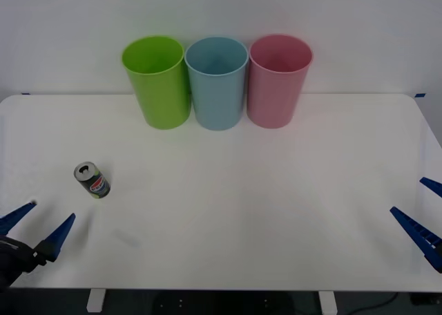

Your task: Grasp the object on the table and drop it into the matching bin: aluminum can to the light blue bin, PET bottle to the pink bin.

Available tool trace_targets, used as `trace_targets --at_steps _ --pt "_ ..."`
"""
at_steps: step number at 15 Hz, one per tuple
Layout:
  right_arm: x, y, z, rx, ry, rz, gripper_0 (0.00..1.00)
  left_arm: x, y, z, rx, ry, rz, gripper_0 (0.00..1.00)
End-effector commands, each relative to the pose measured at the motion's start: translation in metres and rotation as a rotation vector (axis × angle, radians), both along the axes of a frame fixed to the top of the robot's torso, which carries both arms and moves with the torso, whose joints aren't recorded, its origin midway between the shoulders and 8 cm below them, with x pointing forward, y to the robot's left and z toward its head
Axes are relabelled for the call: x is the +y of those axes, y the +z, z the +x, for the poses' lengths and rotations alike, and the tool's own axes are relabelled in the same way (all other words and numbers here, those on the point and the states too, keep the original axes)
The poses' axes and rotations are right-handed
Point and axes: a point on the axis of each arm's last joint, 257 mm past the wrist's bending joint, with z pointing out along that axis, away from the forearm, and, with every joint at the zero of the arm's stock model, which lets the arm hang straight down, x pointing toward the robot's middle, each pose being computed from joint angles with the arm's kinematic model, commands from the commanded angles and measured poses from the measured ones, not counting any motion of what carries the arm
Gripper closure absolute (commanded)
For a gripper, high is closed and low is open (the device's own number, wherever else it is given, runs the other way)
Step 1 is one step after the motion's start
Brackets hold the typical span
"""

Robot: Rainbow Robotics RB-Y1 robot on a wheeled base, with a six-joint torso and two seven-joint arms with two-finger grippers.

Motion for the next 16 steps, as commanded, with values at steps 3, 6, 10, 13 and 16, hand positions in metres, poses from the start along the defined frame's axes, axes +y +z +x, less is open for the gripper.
trace_targets --at_steps 3,6,10,13,16 --pt "0.000 0.000 0.000 0.000 0.000 0.000 0.00 -0.013 -0.011 0.027 0.003 -0.019 -0.012 0.00" --pt "0.000 0.000 0.000 0.000 0.000 0.000 0.00 -0.020 -0.015 0.045 0.001 -0.027 -0.005 0.00" --pt "0.000 0.000 0.000 0.000 0.000 0.000 0.00 -0.026 -0.021 0.069 -0.006 -0.031 0.017 0.00" --pt "0.000 0.000 0.000 0.000 0.000 0.000 0.00 -0.035 -0.020 0.081 -0.012 -0.022 0.009 0.00" --pt "0.000 0.000 0.000 0.000 0.000 0.000 0.00 -0.044 -0.020 0.092 -0.014 -0.010 0.015 0.00"
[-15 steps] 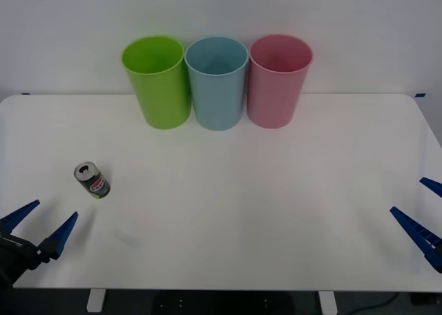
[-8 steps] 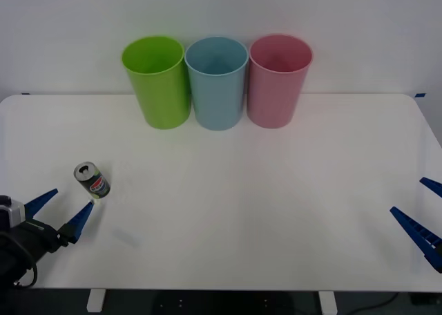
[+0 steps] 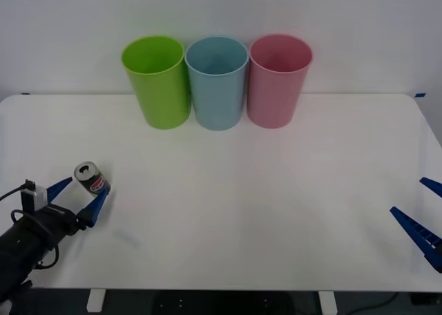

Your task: Grasp the object on the table and drop it into the matching bin: aluminum can to the light blue bin, PET bottle to the pink bin.

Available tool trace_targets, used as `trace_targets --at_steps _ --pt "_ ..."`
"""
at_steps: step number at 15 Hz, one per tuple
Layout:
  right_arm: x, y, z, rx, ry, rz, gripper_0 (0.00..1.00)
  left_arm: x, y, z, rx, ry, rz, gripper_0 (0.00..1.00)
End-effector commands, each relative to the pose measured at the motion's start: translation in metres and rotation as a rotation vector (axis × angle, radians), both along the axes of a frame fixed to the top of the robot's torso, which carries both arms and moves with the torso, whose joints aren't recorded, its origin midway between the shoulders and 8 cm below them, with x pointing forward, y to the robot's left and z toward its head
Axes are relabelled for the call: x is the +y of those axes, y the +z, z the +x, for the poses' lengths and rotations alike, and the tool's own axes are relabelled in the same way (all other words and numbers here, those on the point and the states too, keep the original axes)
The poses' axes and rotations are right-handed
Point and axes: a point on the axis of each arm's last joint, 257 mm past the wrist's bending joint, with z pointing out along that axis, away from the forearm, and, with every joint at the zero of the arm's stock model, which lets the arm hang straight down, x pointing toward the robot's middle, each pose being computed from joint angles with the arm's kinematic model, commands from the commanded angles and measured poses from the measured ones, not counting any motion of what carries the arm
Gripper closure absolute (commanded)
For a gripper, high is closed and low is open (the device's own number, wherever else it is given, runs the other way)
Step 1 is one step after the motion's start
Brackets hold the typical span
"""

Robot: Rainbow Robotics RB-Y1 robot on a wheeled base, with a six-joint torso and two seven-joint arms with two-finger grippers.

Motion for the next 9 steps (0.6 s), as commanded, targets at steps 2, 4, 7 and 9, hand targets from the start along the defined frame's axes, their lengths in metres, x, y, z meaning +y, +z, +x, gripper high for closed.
trace_targets --at_steps 2,4,7,9 --pt "0.000 0.000 0.000 0.000 0.000 0.000 0.00 -0.007 0.002 0.012 -0.002 0.010 0.009 0.00" --pt "0.000 0.000 0.000 0.000 0.000 0.000 0.00 -0.010 0.000 0.021 0.001 0.009 0.001 0.00" --pt "0.000 0.000 0.000 0.000 0.000 0.000 0.00 -0.017 0.000 0.031 0.000 0.000 0.000 0.00" --pt "0.000 0.000 0.000 0.000 0.000 0.000 0.00 -0.019 0.000 0.036 0.002 -0.001 0.001 0.00"
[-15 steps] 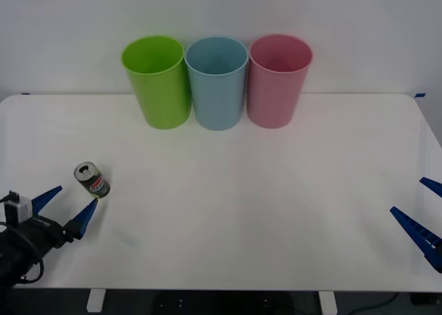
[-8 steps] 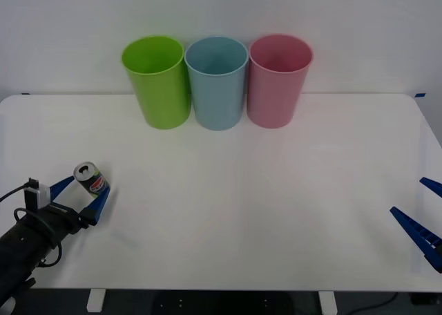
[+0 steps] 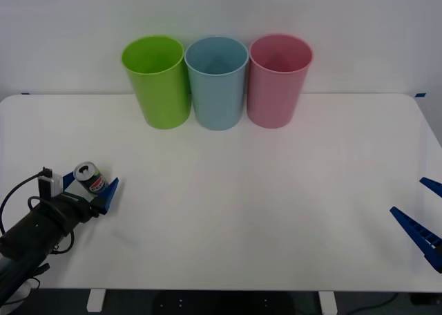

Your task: Grasp the object on the table and drop it into the matching bin: aluminum can to the light blue bin, PET bottle to the pink bin.

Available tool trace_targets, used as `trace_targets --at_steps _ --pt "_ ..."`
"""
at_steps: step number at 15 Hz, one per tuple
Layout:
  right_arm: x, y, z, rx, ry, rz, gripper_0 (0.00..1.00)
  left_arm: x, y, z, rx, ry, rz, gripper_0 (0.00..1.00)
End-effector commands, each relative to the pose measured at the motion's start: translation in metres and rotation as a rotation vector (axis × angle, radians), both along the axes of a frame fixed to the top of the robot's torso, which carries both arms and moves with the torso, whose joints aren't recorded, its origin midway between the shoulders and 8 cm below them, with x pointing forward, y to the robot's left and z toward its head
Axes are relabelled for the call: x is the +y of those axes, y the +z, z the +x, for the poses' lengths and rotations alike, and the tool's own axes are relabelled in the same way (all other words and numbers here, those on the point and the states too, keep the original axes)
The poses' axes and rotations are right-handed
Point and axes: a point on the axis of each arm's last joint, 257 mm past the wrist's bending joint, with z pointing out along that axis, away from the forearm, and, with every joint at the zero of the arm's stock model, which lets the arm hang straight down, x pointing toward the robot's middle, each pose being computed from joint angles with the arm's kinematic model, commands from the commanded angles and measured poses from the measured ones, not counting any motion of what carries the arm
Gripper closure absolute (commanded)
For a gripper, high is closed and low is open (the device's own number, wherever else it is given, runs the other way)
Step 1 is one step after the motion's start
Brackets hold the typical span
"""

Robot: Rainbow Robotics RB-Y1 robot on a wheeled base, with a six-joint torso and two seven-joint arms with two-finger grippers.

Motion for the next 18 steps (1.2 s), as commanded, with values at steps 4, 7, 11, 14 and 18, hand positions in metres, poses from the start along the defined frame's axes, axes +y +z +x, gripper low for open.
trace_targets --at_steps 4,7,11,14,18 --pt "0.0000 0.0000 0.0000 0.000 0.000 0.000 0.00 -0.0047 -0.0018 0.0059 0.003 -0.005 0.005 0.00" --pt "0.0000 0.0000 0.0000 0.000 0.000 0.000 0.00 -0.0043 -0.0023 0.0054 0.003 -0.004 0.007 0.34" --pt "0.0000 0.0000 0.0000 0.000 0.000 0.000 0.00 -0.0035 -0.0015 0.0055 0.001 -0.002 0.004 1.00" --pt "0.0000 0.0000 0.0000 0.000 0.000 0.000 0.00 -0.0035 0.0000 0.0063 -0.001 -0.001 -0.005 1.00" --pt "0.0000 0.0000 0.0000 0.000 0.000 0.000 0.00 -0.0024 0.0024 0.0068 -0.005 0.002 -0.012 1.00"
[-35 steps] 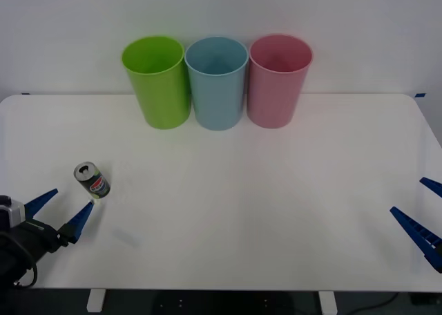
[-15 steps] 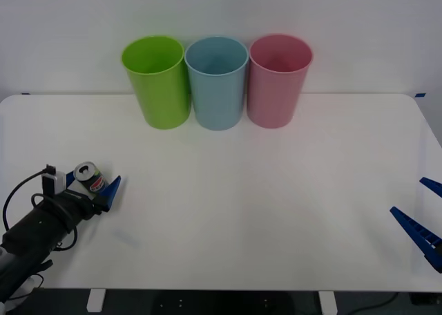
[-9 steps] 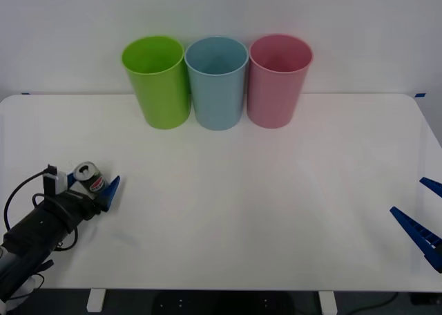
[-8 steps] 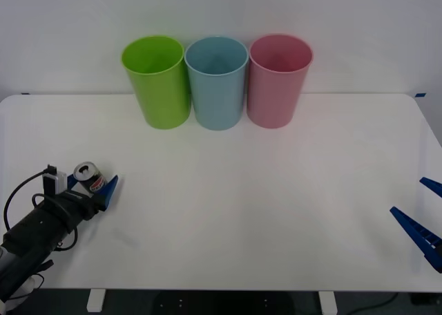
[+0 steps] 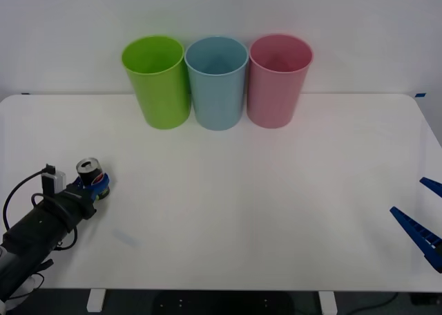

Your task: Grasp the object on the table and drop it into the matching bin: aluminum can to the light blue bin, PET bottle to the pink bin.

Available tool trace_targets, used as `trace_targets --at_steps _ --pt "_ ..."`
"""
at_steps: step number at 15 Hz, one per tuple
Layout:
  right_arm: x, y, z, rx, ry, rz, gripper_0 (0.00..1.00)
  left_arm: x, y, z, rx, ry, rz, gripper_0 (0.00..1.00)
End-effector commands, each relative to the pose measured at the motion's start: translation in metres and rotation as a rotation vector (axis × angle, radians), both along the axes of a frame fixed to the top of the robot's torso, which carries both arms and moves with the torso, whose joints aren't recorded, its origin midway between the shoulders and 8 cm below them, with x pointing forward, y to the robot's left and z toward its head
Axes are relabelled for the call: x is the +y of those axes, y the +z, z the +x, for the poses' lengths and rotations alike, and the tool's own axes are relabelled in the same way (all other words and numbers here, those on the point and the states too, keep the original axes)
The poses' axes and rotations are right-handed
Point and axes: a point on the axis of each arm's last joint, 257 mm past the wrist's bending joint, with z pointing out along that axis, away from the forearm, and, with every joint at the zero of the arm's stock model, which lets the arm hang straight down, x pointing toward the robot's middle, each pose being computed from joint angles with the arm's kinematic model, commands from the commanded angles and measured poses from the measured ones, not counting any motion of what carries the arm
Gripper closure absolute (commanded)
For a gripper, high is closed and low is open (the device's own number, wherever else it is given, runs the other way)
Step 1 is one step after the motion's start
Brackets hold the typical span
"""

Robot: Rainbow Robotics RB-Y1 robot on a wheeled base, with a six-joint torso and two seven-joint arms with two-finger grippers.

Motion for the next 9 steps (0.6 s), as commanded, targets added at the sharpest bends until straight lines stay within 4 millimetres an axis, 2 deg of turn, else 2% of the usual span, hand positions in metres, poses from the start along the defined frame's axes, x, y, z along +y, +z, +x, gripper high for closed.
trace_targets --at_steps 1,5,9 --pt "0.000 0.000 0.000 0.000 0.000 0.000 0.00 -0.001 0.003 0.001 -0.007 0.000 -0.008 1.00" --pt "0.000 0.000 0.000 0.000 0.000 0.000 0.00 -0.002 0.011 0.002 -0.024 -0.006 -0.011 1.00" --pt "0.000 0.000 0.000 0.000 0.000 0.000 0.00 -0.007 0.028 0.001 -0.062 -0.022 -0.007 1.00"
